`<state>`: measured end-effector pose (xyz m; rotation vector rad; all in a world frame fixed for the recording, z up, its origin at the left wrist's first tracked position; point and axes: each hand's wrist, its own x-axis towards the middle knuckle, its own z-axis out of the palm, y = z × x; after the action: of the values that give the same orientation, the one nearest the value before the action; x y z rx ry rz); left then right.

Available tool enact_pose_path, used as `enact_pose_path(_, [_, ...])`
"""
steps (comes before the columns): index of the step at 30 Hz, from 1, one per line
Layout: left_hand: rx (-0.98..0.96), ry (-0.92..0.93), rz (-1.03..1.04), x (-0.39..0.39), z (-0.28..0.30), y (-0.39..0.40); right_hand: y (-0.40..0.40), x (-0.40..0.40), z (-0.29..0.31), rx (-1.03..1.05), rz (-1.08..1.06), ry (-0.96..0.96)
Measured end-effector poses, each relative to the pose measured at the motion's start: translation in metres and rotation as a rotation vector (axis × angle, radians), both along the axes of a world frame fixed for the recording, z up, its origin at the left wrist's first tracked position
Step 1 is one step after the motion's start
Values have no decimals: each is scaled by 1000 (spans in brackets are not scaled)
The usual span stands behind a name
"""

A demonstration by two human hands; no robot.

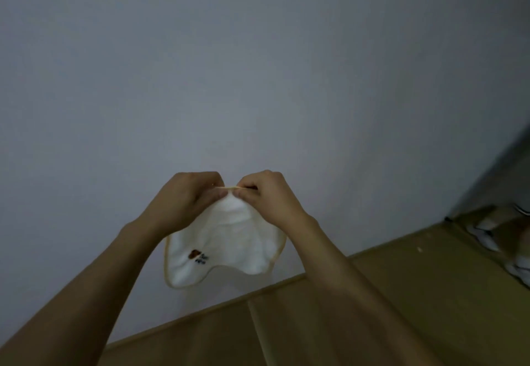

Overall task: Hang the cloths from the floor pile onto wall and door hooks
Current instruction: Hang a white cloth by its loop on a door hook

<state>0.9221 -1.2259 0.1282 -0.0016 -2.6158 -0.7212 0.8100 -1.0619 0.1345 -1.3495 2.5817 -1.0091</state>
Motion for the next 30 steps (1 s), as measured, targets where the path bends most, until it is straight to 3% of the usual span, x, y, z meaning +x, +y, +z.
enact_pose_path(7, [-135,3,-146,-111,3,122,144,-77,-7,-1,-188,-33])
enact_pose_path(14, [-143,7,-330,-210,-12,242,275,-137,-19,-19,-379,-75])
enact_pose_path(30, [-122,-48,-678,-459,-32,422,473,-287,-38,-3,-792,-49])
